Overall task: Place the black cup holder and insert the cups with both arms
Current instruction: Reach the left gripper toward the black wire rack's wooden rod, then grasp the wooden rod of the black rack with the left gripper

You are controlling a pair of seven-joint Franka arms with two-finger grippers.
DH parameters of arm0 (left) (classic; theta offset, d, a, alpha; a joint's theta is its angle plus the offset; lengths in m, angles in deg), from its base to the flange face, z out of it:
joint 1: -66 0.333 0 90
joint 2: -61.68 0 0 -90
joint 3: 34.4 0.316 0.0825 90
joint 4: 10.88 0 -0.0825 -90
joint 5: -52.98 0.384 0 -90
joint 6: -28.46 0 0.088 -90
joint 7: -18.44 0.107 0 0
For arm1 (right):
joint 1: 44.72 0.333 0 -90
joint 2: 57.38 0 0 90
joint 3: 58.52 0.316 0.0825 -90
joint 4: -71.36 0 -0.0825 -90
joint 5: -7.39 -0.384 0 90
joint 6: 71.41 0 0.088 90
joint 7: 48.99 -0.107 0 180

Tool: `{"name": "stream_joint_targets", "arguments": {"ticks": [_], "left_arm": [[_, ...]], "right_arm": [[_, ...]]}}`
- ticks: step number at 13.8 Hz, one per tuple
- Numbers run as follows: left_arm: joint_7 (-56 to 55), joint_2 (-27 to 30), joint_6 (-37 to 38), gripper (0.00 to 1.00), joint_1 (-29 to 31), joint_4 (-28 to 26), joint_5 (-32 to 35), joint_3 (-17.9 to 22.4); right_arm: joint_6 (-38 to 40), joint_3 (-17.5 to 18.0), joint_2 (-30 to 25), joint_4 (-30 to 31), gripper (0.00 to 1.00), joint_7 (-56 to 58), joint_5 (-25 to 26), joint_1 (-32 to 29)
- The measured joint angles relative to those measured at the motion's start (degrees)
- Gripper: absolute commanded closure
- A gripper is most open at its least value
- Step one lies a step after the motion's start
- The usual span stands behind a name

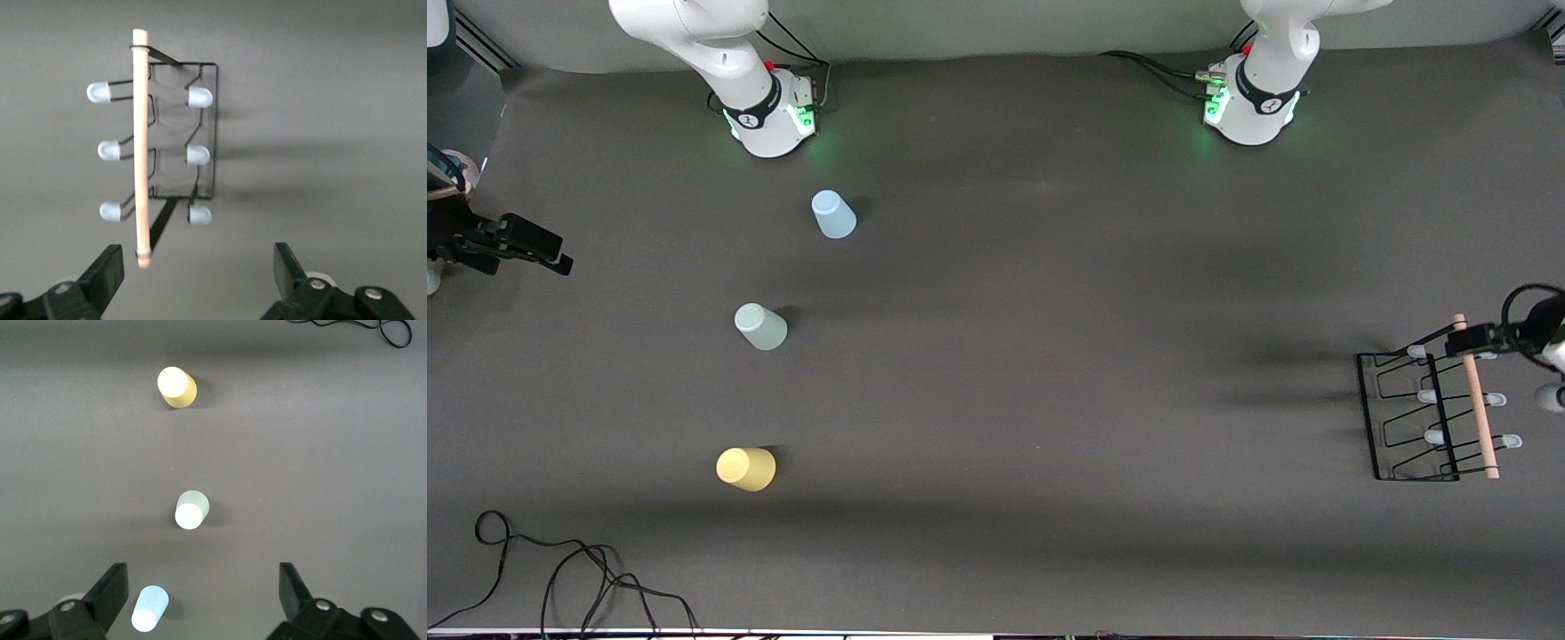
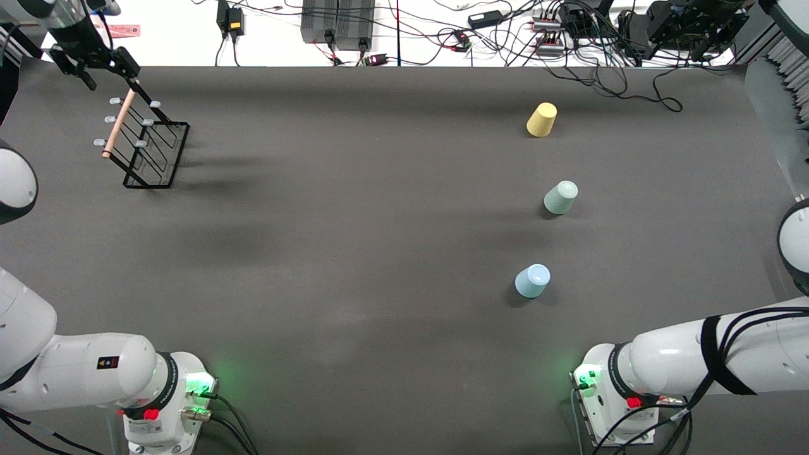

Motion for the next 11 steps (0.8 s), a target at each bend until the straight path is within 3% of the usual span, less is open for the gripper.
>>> {"name": "stream_joint_targets", "arguments": {"ticks": [3,7,9,11], "left_arm": [[2.6,-2.9,-3.8,0.04,2.2,-1.9,0.0,0.0],[7.8,-7.3,-9.8,0.33,4.8,-2.5,0.0,0.1],[8.7,-8.8,-11.2,0.34,5.4,-2.6,0.0,0.0],[8.8,-9.9,-11.6,0.53,5.4,-2.7,0.0,-0.2]], "right_arm": [[0.0,0.0,0.0,0.0,0.00,0.1,0.0,-0.1],[0.0,-0.2,0.0,0.0,0.00,0.3,0.0,-0.1],[0.0,-0.2,0.0,0.0,0.00,0.3,0.0,-0.1],[0.0,-0.2,0.0,0.0,0.00,0.4,0.0,-0.1]]}}
